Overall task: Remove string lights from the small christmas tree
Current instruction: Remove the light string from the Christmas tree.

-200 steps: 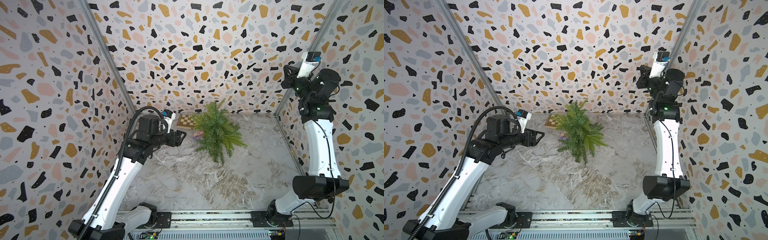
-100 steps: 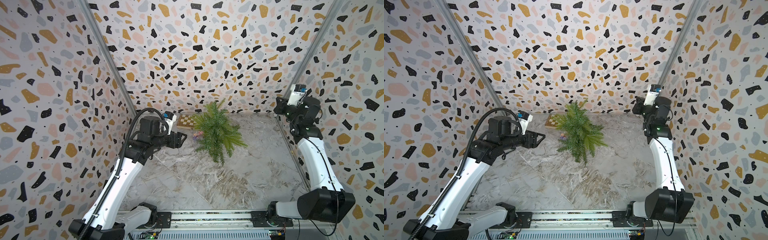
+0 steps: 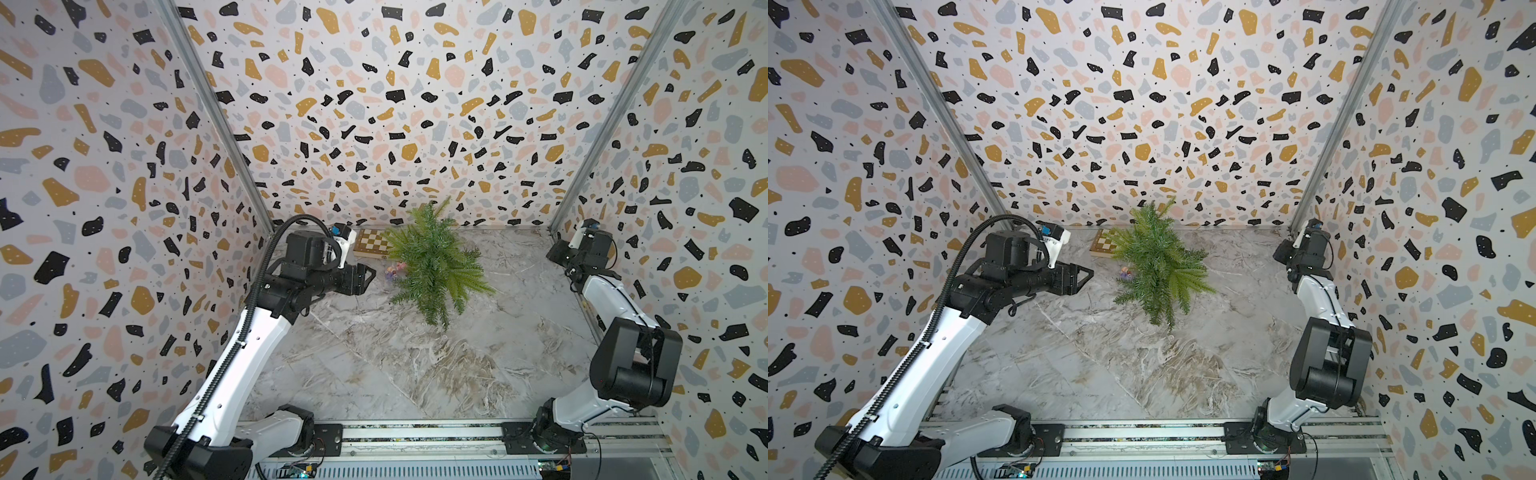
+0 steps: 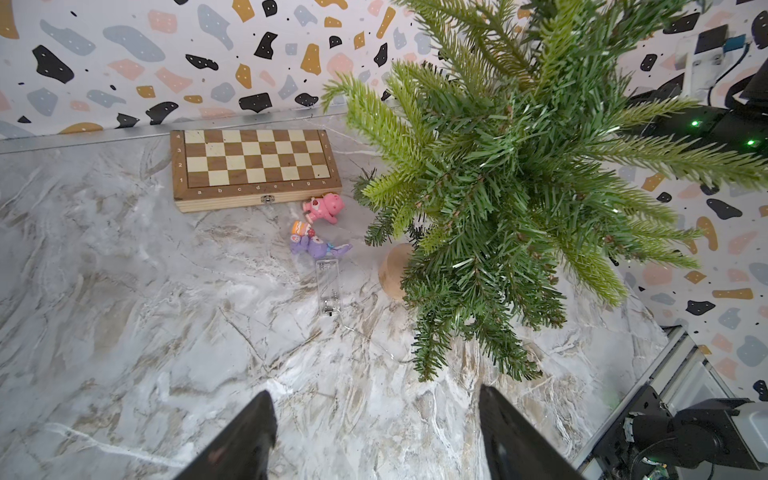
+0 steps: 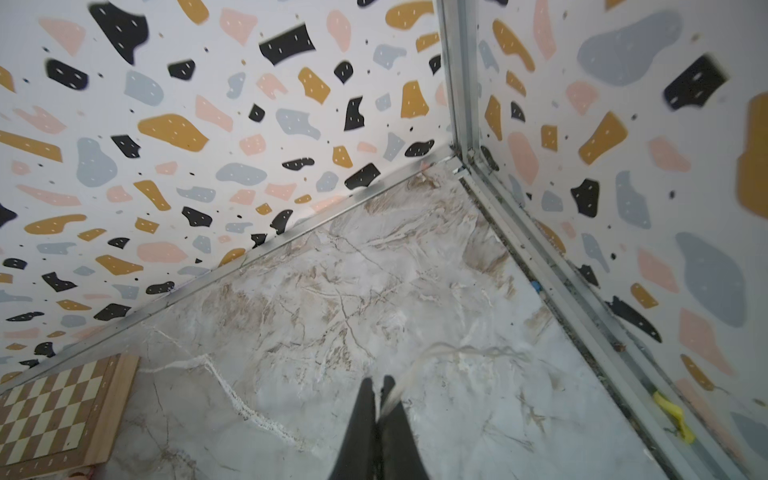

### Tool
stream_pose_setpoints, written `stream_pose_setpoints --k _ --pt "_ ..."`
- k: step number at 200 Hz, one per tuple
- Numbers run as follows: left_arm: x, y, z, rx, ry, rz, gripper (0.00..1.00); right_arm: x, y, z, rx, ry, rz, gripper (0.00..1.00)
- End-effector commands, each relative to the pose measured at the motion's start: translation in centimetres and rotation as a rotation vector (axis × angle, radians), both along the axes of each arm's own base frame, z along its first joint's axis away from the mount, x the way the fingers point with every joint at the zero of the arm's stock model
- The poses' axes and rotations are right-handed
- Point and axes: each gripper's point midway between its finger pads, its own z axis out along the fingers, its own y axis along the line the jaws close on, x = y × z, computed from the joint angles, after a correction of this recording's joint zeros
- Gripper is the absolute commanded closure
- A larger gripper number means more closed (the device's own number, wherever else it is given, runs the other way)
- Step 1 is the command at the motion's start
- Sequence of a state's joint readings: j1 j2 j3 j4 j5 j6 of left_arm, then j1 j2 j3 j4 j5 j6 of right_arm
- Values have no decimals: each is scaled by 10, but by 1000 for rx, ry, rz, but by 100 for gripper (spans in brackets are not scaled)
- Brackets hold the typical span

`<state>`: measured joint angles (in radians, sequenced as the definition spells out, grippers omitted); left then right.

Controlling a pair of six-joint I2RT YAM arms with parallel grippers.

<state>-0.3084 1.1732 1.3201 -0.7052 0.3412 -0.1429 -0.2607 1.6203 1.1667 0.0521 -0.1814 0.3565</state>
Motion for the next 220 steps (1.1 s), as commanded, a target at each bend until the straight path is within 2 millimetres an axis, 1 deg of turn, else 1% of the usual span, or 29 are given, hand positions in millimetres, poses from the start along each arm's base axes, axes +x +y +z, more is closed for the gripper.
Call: stream_pose_setpoints --k 1,20,32,35,45,58,71,82,91,102,112,130,143,158,177,187,209,220 --pt "0 -3 10 -23 -13 -13 24 19 9 1 54 -40 34 100" --pt "1 -3 9 -21 -10 -7 24 36 17 -4 58 -34 56 100" --pt "2 -2 9 -15 -11 -3 24 45 19 -11 67 -10 59 100" --pt "3 -2 9 -15 -11 -1 24 47 20 -16 77 2 61 100" --pt "3 -1 8 -13 -7 1 24 51 19 -24 95 16 57 100" --pt "4 -1 8 -8 -3 3 24 53 18 -38 115 42 45 100" --pt "4 -1 7 -3 -1 3 24 53 18 -52 131 73 41 92" --pt "5 0 6 2 4 5 24 52 19 -63 147 104 43 80" --pt "5 0 4 7 9 5 24 50 20 -67 156 118 43 72" --pt "5 1 3 12 12 7 24 48 22 -67 175 119 47 63" --pt "5 1 2 14 12 7 24 46 24 -60 195 108 60 57" --pt "6 1 1 15 13 9 24 43 27 -44 197 85 76 47" --pt "7 1 1 16 12 7 24 40 31 -28 216 54 104 39" --pt "7 0 1 15 12 8 24 36 46 -10 276 19 159 37" --pt "8 1 2 16 8 9 24 24 72 1 408 -8 232 36" --pt "7 1 1 18 8 9 24 18 87 0 478 -1 259 34" --pt "7 1 2 16 2 9 24 5 122 -3 642 16 309 35" --pt "8 0 0 12 4 9 24 1 134 -13 719 54 302 35"
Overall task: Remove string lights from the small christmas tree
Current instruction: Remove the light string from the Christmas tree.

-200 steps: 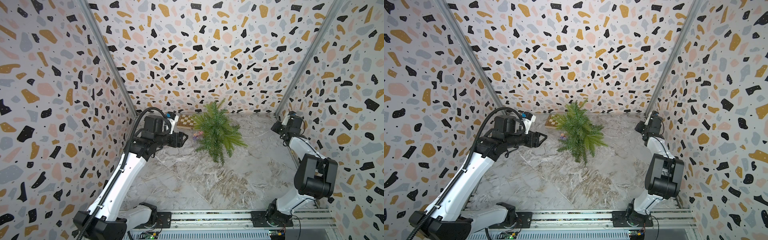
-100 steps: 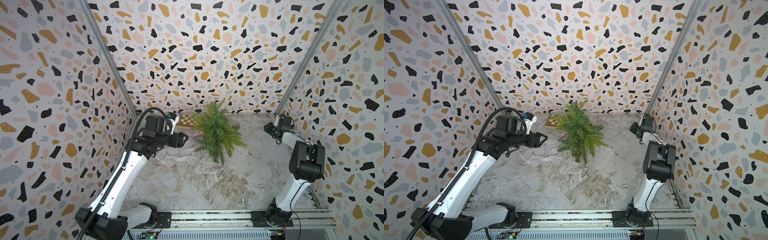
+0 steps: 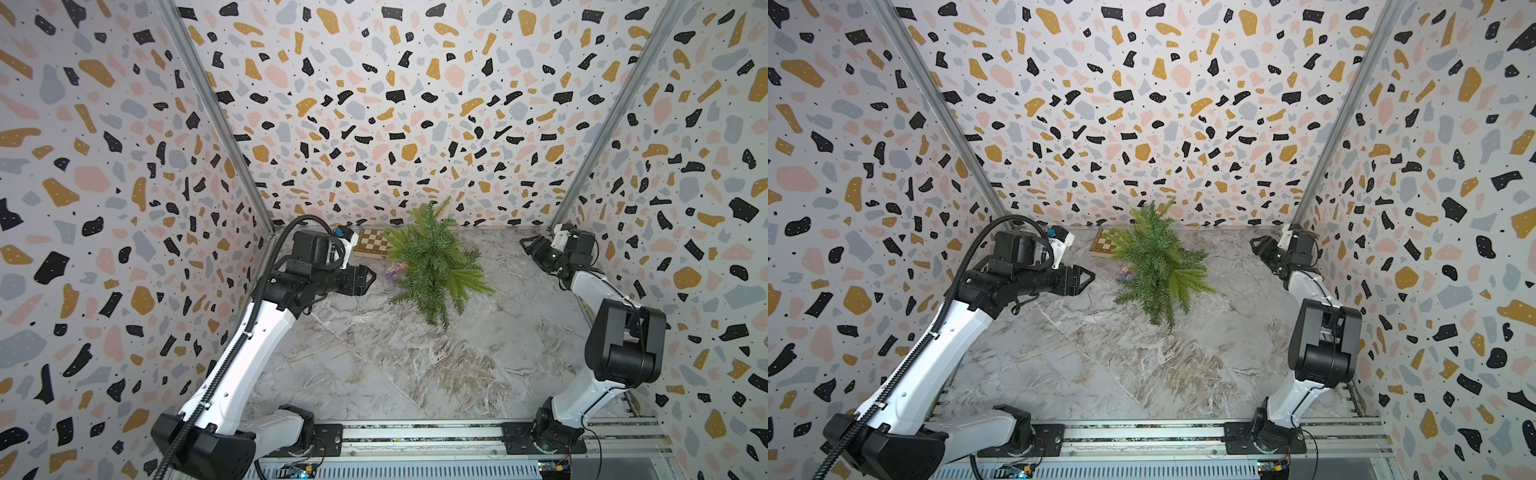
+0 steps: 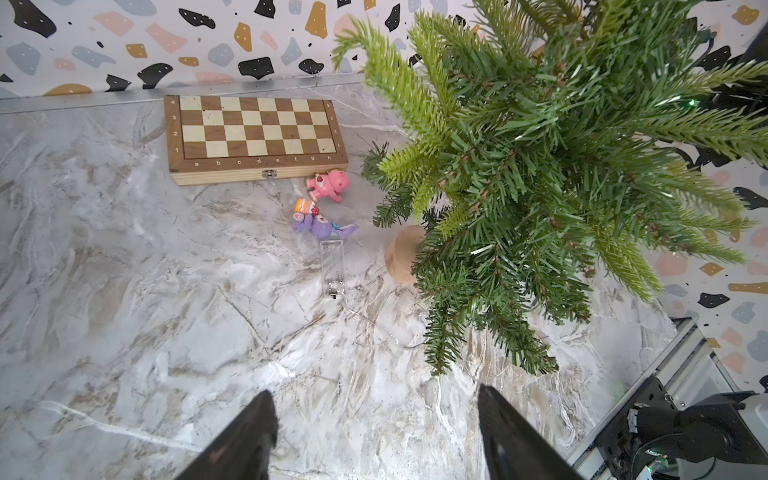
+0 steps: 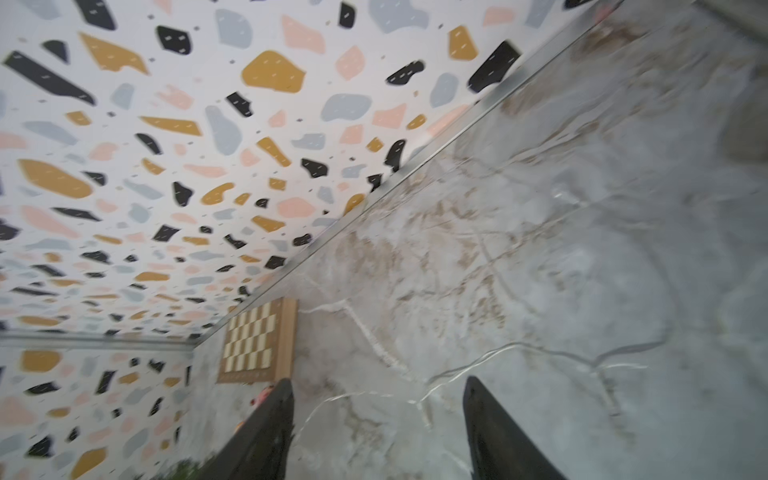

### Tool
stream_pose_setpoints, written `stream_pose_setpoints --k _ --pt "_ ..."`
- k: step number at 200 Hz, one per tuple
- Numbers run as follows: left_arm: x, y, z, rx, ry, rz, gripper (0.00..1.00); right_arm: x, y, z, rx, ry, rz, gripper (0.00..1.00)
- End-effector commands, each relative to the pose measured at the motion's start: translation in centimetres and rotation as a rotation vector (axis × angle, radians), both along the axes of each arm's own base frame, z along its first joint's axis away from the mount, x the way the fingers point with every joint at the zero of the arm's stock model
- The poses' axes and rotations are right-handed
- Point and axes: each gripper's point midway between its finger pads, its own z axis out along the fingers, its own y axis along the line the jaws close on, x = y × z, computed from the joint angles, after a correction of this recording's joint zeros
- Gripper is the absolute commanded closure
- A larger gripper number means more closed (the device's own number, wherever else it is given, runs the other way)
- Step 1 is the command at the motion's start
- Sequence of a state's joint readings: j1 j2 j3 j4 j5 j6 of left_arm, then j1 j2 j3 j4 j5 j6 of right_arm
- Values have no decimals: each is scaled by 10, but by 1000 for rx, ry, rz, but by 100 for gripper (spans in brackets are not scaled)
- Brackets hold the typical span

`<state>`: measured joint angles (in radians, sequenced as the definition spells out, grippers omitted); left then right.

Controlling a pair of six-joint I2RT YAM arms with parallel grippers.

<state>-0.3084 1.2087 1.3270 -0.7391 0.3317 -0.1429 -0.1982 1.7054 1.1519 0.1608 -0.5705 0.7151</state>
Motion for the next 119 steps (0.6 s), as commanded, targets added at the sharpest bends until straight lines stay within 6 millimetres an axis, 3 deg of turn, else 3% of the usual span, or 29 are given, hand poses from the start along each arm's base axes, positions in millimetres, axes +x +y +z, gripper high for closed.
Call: stream_pose_setpoints --k 1,45,71,95,119 --pt "5 0 15 -13 -54 2 24 -12 43 -1 225 55 77 35" --pt "4 -1 12 -20 -46 2 24 -17 88 -36 548 230 88 33" --pt "3 0 12 -20 -48 8 25 -14 107 -48 638 305 67 31" --pt "3 1 11 -18 -49 12 25 -12 119 -71 697 399 20 30" --pt "4 1 9 -12 -45 13 25 -6 131 -79 724 431 14 29"
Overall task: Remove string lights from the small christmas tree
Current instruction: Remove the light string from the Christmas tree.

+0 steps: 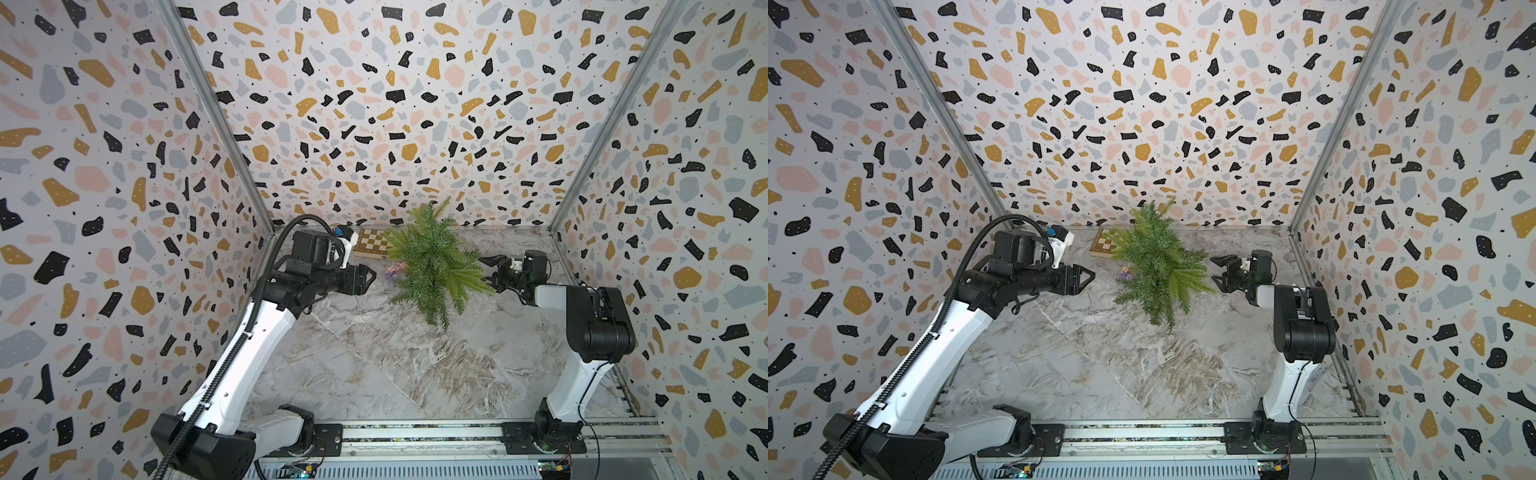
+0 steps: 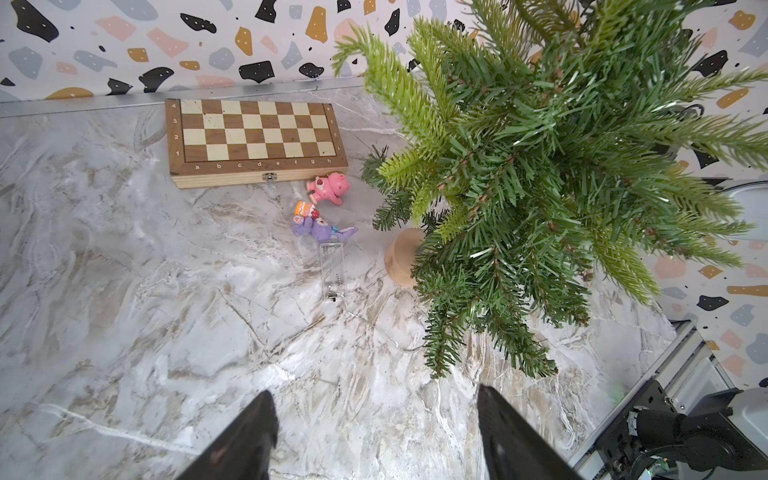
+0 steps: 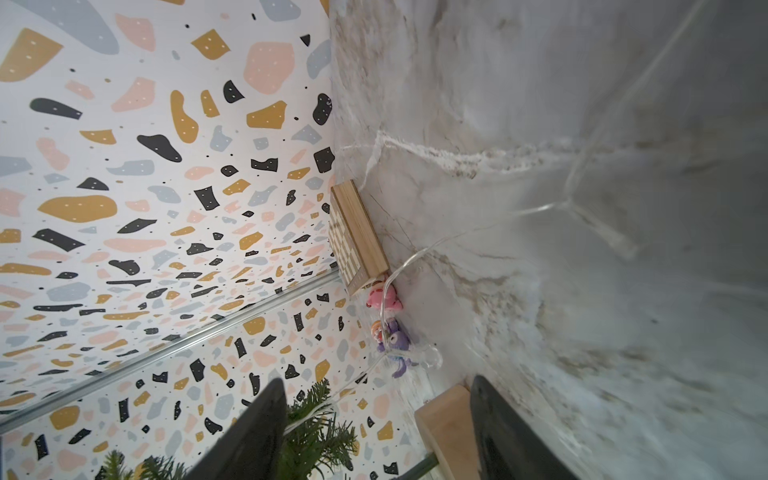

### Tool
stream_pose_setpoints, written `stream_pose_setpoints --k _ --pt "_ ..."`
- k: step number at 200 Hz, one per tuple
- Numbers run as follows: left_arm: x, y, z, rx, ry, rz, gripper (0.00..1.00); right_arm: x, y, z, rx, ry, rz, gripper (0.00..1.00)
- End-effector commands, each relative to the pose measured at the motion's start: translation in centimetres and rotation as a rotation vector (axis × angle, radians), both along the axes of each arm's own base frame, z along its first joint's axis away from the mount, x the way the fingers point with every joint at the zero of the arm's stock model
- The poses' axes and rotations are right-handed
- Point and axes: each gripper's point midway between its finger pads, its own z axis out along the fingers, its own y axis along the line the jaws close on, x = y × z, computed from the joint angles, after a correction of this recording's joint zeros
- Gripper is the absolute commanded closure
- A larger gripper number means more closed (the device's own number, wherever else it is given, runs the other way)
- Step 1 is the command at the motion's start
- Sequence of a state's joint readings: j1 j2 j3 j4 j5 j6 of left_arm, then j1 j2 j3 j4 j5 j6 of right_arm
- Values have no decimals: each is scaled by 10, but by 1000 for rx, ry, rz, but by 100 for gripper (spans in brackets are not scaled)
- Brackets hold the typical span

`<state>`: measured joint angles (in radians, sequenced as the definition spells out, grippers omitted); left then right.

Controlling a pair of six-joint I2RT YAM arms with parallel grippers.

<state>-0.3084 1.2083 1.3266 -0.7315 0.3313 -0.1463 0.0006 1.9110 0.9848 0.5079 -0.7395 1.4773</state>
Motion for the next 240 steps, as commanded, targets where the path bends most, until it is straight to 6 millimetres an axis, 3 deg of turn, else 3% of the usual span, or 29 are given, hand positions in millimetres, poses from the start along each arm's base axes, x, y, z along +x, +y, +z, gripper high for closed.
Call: stream_pose_setpoints --k 1,61,112,157,181,223,240 --pt "3 2 8 -8 -41 12 25 13 12 12 68 15 -27 29" --pt "3 4 8 1 -47 19 25 31 36 -4 100 67 -51 29" --pt "3 6 9 11 -55 26 25 56 44 -14 85 72 -58 40" --pt "4 5 11 9 -61 26 25 60 52 -29 74 83 -49 65" --pt "4 7 13 14 -68 29 25 64 54 -27 69 65 -45 78" --pt "4 6 15 11 -73 30 25 73 55 -5 67 -6 -42 100" --pt "4 7 17 11 -73 32 25 83 50 12 61 -59 -47 100"
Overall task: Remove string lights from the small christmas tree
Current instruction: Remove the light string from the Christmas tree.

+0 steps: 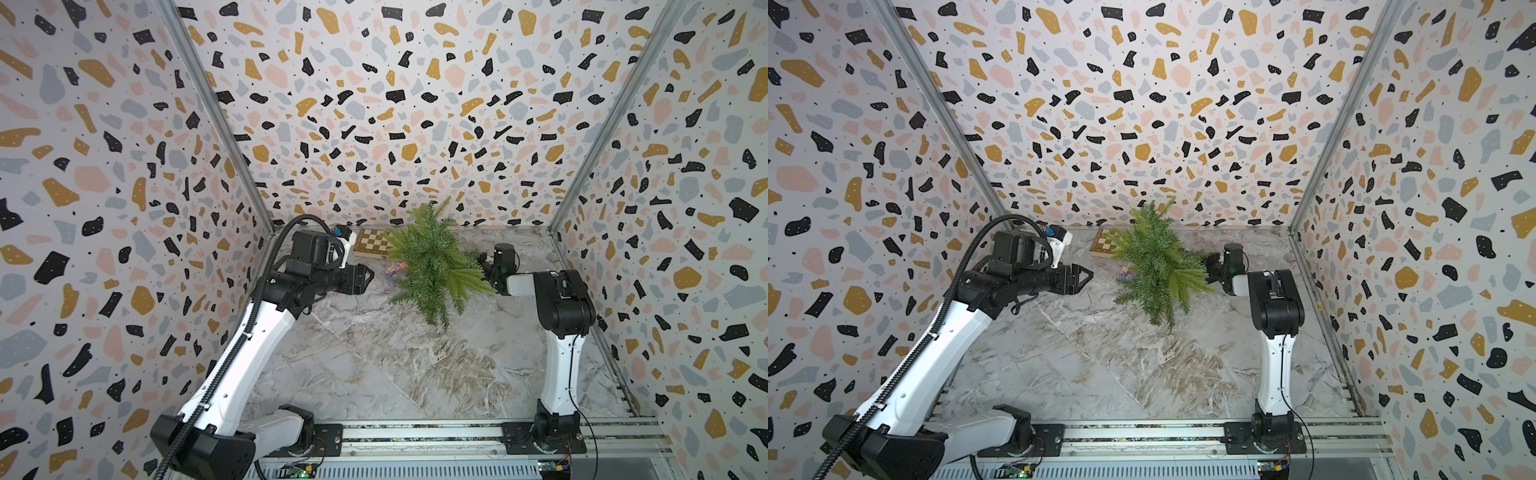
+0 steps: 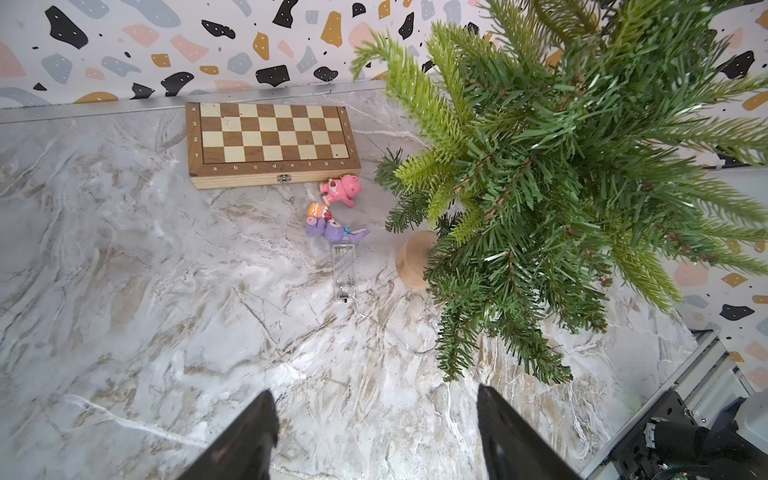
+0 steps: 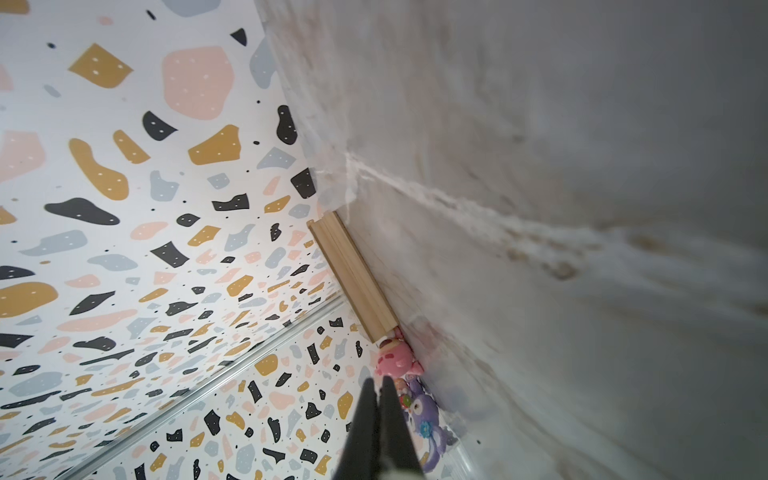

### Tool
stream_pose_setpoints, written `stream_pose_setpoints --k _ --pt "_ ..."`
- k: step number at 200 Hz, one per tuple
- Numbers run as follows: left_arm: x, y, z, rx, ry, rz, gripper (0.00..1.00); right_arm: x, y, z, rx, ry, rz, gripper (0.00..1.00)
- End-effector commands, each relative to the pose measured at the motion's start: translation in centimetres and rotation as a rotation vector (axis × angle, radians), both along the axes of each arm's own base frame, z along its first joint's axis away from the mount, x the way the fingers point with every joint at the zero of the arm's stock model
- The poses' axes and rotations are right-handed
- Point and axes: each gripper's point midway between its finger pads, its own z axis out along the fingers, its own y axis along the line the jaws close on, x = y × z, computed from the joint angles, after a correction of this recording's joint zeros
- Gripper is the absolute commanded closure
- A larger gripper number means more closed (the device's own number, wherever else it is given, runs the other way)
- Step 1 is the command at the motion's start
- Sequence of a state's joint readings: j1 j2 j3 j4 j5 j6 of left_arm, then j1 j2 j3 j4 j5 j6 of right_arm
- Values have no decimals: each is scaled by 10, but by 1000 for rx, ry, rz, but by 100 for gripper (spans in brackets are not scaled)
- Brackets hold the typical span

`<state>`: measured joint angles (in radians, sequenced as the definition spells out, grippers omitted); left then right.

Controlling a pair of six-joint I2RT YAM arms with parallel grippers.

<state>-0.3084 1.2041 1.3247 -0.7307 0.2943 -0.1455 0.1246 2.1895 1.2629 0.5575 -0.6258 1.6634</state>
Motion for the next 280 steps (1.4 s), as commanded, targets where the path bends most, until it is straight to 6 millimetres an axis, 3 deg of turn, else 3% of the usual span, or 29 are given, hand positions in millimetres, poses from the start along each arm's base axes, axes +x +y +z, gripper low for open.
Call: stream_pose_setpoints --k 1,71,107,141,231,280 --pt "2 1 17 -10 -63 4 25 19 -3 43 -10 -134 -5 100" --pt "1 1 18 -9 -62 2 25 66 -37 123 -93 -360 -41 100" --pt "2 0 20 -11 -64 -2 25 90 -31 170 -94 -489 12 100" --pt "3 0 19 -8 -62 -2 25 101 -27 207 -97 -584 34 100" --pt "2 0 18 -7 -59 -4 25 91 -26 293 -98 -765 67 100" --pt "0 1 17 -9 -59 -6 25 76 -31 325 -121 -828 67 100"
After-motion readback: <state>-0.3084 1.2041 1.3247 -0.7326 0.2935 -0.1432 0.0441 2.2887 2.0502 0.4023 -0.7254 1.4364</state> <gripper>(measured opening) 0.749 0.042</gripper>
